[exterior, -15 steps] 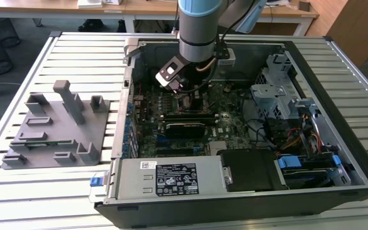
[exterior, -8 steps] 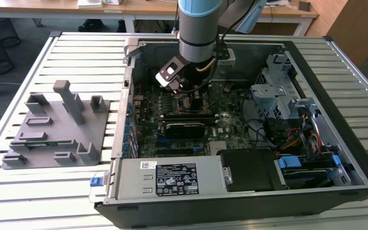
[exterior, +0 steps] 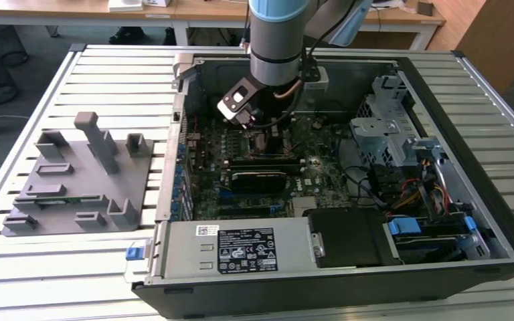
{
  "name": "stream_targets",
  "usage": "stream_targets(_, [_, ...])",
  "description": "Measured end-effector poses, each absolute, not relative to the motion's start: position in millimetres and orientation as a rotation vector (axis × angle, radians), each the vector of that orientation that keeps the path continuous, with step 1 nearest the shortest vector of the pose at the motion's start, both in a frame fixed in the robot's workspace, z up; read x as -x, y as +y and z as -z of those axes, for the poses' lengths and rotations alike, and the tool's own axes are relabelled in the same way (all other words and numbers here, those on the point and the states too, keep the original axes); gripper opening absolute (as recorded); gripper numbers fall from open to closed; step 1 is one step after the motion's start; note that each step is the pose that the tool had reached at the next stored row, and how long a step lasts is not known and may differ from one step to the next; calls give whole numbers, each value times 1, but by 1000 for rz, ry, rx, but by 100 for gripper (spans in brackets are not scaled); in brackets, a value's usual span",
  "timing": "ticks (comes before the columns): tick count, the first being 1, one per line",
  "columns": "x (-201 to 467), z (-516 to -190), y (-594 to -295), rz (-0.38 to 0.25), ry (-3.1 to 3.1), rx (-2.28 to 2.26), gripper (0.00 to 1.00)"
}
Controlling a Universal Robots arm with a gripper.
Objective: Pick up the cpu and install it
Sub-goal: 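Place the cpu into insertion slot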
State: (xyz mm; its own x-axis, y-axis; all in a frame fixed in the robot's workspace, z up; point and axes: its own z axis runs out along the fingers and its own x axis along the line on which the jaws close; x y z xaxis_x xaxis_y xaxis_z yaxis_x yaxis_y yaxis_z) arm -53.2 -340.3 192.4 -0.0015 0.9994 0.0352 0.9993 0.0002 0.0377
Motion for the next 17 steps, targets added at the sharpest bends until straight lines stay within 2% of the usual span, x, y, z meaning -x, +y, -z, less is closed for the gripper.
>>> stream_targets(2, [53,-192,-340,-80,2220,-2218,60])
stream_targets(3, [53,-192,-340,-80,2220,-2218,54])
stream_targets(17, [53,-193,-341,-77,2215,-2220,54])
